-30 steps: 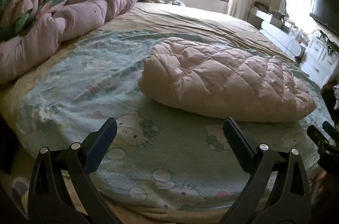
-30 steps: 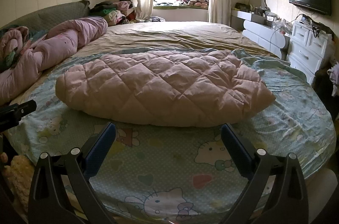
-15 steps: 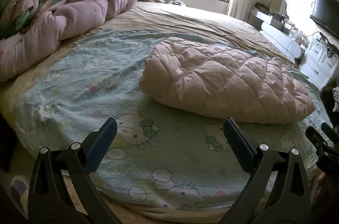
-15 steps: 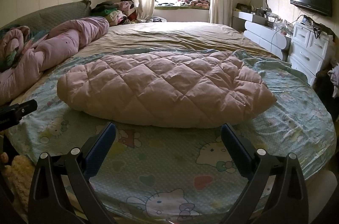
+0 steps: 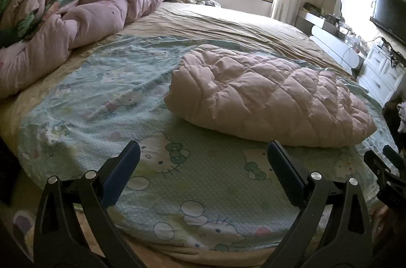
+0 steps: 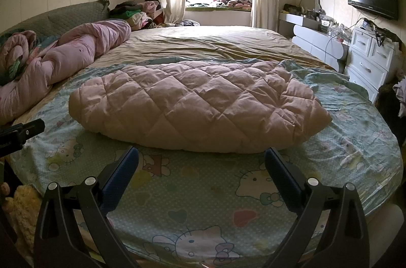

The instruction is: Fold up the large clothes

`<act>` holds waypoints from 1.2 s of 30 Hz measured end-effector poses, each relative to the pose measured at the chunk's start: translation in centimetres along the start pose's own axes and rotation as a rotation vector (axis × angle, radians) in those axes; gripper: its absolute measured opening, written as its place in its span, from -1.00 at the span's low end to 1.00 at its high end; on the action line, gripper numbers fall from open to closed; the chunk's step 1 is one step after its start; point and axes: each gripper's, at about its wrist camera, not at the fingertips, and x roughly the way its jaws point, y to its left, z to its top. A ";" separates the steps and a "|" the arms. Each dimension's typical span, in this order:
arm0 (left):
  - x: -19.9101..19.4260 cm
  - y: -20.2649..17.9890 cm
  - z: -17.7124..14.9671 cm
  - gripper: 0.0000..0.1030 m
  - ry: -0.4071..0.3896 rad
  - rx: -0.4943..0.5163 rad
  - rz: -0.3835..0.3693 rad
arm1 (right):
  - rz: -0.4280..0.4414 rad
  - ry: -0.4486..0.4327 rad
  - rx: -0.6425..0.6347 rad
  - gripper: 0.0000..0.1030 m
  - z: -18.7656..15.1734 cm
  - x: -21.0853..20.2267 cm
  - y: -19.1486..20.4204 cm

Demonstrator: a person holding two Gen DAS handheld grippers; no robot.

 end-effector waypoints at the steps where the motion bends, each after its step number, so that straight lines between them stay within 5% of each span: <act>1: 0.0 -0.1 0.0 0.82 0.000 -0.001 -0.001 | 0.000 -0.001 -0.001 0.92 0.0 0.0 0.0; 11: -0.2 -0.2 -0.1 0.82 -0.004 -0.017 -0.044 | 0.003 0.004 0.001 0.92 0.0 0.1 0.1; 36: 0.3 0.0 -0.3 0.82 0.011 0.006 0.020 | 0.013 0.012 -0.006 0.92 -0.7 0.5 0.4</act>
